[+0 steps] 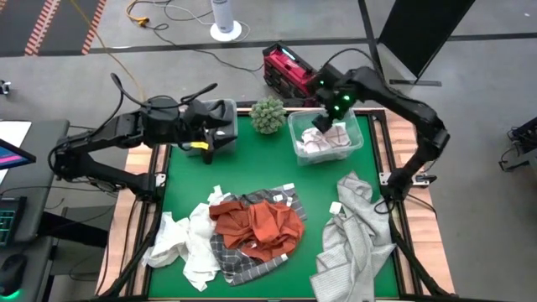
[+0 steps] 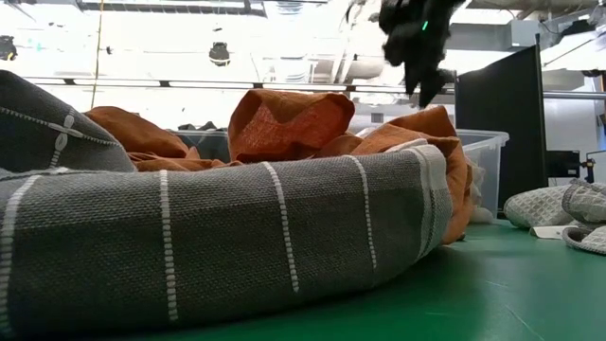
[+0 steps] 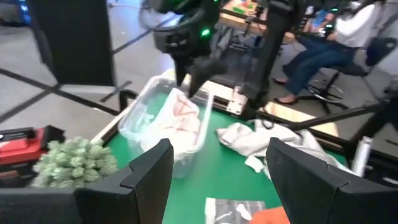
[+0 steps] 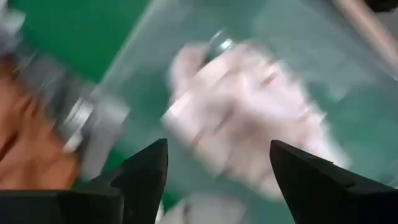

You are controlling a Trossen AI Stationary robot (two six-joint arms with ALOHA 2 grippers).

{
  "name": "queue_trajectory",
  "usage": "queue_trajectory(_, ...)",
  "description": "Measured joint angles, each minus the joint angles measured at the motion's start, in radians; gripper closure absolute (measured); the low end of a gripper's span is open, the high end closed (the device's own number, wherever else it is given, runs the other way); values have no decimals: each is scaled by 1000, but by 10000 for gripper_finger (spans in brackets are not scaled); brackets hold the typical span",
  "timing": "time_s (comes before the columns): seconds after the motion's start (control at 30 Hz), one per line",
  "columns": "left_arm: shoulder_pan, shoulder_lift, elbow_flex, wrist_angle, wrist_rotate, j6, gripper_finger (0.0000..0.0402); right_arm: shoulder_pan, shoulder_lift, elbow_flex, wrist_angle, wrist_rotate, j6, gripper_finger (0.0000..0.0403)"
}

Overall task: Sort towels by color in basket
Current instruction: Put the gray towel into the right transparent bin

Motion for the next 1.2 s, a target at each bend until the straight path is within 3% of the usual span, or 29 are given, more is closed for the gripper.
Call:
queue_trajectory(0.17, 0, -10, 0, -20, 42, 0, 155, 203, -72, -29, -96, 36, 53, 97)
queue_trajectory(0.37, 0, -15, 0, -84, 47, -3, 155, 456, -92, -174, -94, 48, 277, 102)
queue_trajectory(0.8, 0, -15, 0, -147, 144, -10, 155, 798, -89, -505, -77, -283, 599, 103)
queue_trajectory(1.0, 0, -15, 0, -147, 144, -8, 155, 916, -88, -579, 5, -382, 742, 103)
queue_trajectory(1.2, 0, -15, 0, -147, 144, 24, 155, 1007, -88, -628, 70, -417, 889, 103)
